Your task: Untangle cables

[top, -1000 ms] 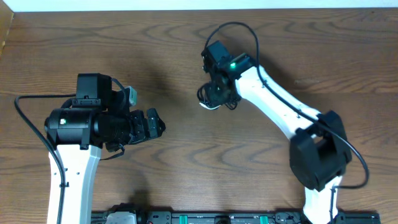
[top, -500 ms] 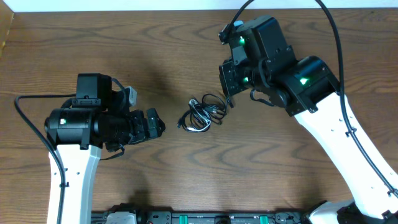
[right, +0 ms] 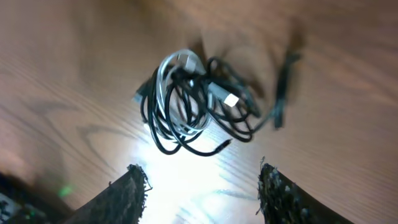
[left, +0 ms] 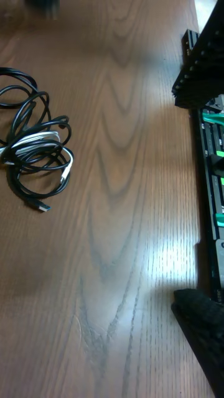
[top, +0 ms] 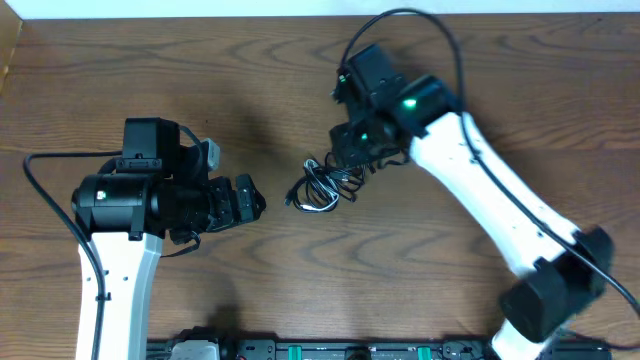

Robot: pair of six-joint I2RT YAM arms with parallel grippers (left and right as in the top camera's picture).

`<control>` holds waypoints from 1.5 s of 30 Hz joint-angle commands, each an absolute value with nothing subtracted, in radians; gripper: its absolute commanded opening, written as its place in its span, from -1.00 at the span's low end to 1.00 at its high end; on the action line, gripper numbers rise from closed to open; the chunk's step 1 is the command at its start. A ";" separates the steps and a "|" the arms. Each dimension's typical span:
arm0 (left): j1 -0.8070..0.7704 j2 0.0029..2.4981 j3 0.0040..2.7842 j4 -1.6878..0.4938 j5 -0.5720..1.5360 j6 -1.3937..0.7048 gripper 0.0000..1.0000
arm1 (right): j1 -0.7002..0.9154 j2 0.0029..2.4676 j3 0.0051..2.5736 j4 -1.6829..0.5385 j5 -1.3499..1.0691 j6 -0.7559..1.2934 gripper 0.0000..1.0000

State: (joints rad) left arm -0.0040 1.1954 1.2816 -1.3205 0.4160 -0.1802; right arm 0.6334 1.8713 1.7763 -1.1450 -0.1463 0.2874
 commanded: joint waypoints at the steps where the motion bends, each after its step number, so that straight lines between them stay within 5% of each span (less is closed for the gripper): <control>1: -0.008 1.199 1.311 -1.324 0.410 -0.177 0.96 | 0.671 1.947 1.766 -1.153 -0.130 0.254 0.15; 7: -0.008 1.199 1.311 -1.324 0.410 -0.177 0.96 | 0.680 2.067 1.766 -1.141 -0.043 0.281 0.17; 19: -0.008 1.199 1.311 -1.324 0.410 -0.177 0.96 | 0.665 2.118 1.766 -1.129 -0.002 0.237 -0.32; 24: -0.008 1.199 1.311 -1.324 0.410 -0.177 0.96 | 0.664 2.118 1.767 -1.118 -0.004 0.231 -0.97; 45: -0.008 1.199 1.311 -1.324 0.410 -0.177 0.97 | 0.663 1.686 1.930 -1.164 -0.032 0.307 -0.97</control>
